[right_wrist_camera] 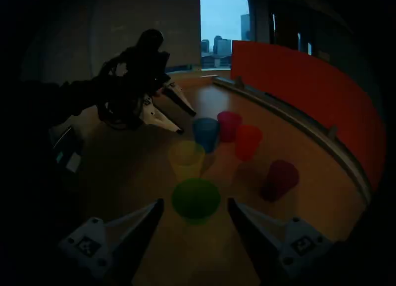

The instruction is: Pour water

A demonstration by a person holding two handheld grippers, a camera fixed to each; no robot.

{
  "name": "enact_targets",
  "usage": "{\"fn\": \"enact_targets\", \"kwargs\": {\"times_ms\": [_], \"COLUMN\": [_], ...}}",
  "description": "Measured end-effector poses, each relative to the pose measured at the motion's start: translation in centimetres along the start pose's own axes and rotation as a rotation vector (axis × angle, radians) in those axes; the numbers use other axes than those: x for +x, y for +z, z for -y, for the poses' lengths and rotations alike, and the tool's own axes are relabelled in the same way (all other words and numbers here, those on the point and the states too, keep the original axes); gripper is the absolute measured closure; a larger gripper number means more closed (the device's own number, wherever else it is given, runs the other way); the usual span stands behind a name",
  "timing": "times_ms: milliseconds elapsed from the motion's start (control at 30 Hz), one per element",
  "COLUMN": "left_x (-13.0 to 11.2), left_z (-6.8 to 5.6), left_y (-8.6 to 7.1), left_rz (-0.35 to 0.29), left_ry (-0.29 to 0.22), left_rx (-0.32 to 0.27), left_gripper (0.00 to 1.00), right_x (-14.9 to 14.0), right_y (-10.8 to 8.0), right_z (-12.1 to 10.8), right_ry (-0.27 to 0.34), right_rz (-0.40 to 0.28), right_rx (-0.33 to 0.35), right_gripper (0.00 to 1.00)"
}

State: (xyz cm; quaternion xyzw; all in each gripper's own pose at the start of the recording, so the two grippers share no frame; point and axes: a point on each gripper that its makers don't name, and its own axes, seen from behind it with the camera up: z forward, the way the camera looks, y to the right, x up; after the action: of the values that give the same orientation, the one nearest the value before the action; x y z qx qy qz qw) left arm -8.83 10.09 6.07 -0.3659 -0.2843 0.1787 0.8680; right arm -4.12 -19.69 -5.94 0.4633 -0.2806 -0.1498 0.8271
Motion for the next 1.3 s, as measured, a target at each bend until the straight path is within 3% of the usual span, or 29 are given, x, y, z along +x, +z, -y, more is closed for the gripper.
{"fn": "enact_targets", "kwargs": {"times_ms": [533, 1300], "left_x": [-0.9, -0.3], "left_z": [0.4, 0.5], "left_y": [2.6, 4.8], "left_rz": [0.028, 0.03], "left_ry": [0.014, 0.035], "left_rx": [-0.01, -0.03], "left_gripper": [0.02, 0.02], "right_x": [-1.9, -3.0], "right_y": [2.3, 5.7], "right_z": [0.2, 0.1], "right_ry": [0.005, 0.005], "right_rz": [0.033, 0.038], "right_rx": [0.017, 0.036], "right_gripper": [0.01, 0.01]}}
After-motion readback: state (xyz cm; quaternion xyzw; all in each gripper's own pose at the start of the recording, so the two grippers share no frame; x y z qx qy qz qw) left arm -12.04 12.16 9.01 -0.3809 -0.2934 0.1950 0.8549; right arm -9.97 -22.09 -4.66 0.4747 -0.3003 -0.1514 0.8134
